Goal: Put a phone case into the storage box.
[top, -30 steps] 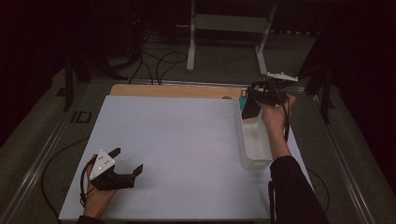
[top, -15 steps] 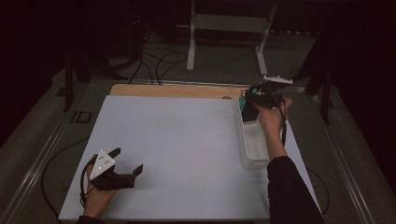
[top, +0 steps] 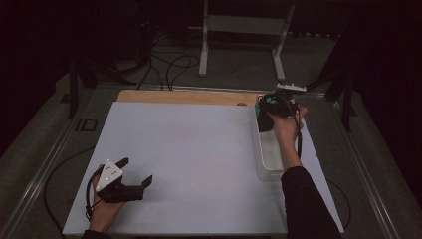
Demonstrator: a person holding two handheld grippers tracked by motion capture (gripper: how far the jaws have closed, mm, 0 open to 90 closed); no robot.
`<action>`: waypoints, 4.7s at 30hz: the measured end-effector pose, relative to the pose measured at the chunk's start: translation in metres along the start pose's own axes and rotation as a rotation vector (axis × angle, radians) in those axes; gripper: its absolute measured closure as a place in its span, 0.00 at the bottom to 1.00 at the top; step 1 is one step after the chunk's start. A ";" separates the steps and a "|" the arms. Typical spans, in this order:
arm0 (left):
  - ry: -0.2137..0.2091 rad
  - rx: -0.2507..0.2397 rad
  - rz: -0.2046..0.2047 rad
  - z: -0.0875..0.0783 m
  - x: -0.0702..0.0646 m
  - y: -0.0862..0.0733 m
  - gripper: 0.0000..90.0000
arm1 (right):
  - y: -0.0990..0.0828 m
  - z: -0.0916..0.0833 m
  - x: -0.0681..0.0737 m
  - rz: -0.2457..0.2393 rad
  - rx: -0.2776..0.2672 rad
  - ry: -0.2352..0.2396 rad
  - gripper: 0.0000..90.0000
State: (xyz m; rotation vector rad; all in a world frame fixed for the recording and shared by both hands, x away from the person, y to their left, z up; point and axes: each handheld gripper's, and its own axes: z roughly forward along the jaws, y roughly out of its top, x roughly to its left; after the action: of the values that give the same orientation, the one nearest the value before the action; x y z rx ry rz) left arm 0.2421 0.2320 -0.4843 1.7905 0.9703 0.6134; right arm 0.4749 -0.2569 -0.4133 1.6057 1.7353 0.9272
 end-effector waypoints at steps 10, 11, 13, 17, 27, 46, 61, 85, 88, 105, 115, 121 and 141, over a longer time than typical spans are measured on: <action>-0.002 0.003 -0.002 0.001 0.000 0.000 0.00 | -0.004 0.012 -0.001 0.001 0.026 -0.022 0.16; -0.002 0.003 -0.002 0.001 0.000 0.000 0.00 | -0.005 0.013 -0.001 0.001 0.029 -0.024 0.16; -0.002 0.003 -0.001 0.000 0.000 0.000 0.00 | -0.005 0.015 -0.001 0.003 0.024 -0.026 0.16; -0.002 0.002 -0.002 0.000 0.001 0.000 0.00 | -0.005 0.018 0.000 0.005 0.022 -0.031 0.16; -0.002 0.005 -0.003 0.001 0.001 -0.001 0.00 | -0.003 0.024 0.000 0.020 0.020 -0.043 0.16; -0.002 0.007 -0.005 0.001 0.001 -0.001 0.00 | -0.003 0.031 -0.006 0.051 0.053 0.010 0.10; -0.002 0.004 -0.005 0.001 0.000 -0.001 0.00 | -0.002 0.018 -0.003 0.003 0.022 0.063 0.10; -0.004 0.005 -0.002 0.002 -0.001 0.000 0.00 | -0.022 -0.029 0.020 -0.176 -0.005 0.212 0.10; -0.004 0.006 -0.003 0.002 -0.001 0.000 0.00 | -0.028 -0.040 0.025 -0.193 -0.015 0.227 0.10; -0.013 0.004 -0.020 0.001 0.001 0.002 0.00 | -0.059 -0.099 0.034 -0.202 -0.098 0.361 0.10; -0.014 -0.003 -0.030 -0.001 0.002 0.005 0.00 | -0.089 -0.121 0.033 -0.195 -0.129 0.406 0.10; -0.018 -0.003 -0.036 -0.002 0.003 0.006 0.00 | -0.105 -0.130 0.030 -0.207 -0.145 0.415 0.10; -0.034 -0.018 -0.041 -0.005 0.003 0.011 0.00 | -0.149 -0.142 0.015 -0.187 -0.241 0.426 0.10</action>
State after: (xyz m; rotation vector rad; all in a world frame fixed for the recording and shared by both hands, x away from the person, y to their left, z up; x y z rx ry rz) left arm 0.2440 0.2352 -0.4724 1.7550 0.9734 0.5631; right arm 0.2717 -0.2599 -0.4515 1.1258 1.9213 1.3981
